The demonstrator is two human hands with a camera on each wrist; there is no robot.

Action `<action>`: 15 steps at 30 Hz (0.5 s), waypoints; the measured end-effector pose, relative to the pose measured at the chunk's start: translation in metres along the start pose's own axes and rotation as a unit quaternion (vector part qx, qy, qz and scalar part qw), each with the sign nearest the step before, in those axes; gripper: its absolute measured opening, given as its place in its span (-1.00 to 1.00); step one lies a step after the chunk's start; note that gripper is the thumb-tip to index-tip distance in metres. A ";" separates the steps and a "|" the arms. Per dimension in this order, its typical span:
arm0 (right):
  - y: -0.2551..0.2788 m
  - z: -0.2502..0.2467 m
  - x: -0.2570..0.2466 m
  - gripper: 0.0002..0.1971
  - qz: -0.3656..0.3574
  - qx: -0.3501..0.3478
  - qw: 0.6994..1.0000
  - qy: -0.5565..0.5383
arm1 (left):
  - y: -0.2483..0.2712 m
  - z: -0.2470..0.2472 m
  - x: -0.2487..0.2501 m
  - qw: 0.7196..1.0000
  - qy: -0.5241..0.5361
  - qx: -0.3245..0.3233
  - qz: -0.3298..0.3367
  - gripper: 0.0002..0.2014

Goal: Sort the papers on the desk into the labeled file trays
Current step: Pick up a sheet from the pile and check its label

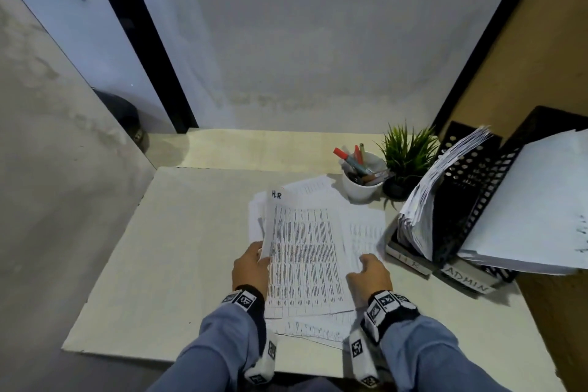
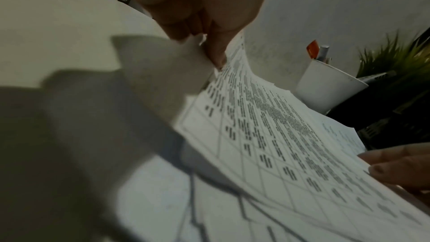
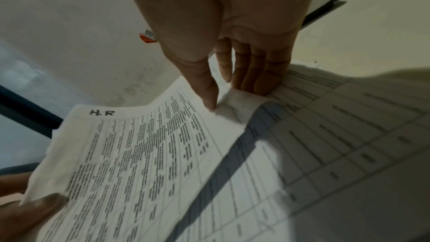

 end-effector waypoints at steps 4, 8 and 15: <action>-0.003 -0.003 0.000 -0.47 0.008 -0.021 0.999 -0.044 | 0.004 -0.009 -0.004 0.998 0.060 0.019 0.027 -0.71; -0.009 -0.001 0.000 -0.44 0.021 -0.037 0.997 -0.071 | 0.005 -0.017 0.008 0.995 0.027 0.035 0.087 -0.75; -0.013 -0.006 -0.003 -0.42 0.020 -0.071 0.972 -0.224 | 0.000 0.003 0.000 0.983 0.179 -0.025 -0.016 -0.54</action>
Point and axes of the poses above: each hand's wrist, its own y-axis away from the middle knuckle, its own z-axis out of the palm, x = y × z, the point moved 10 cm from there along -y, towards the middle knuckle, and after that the axes turned 9 degrees about z, right-handed, at the moved point
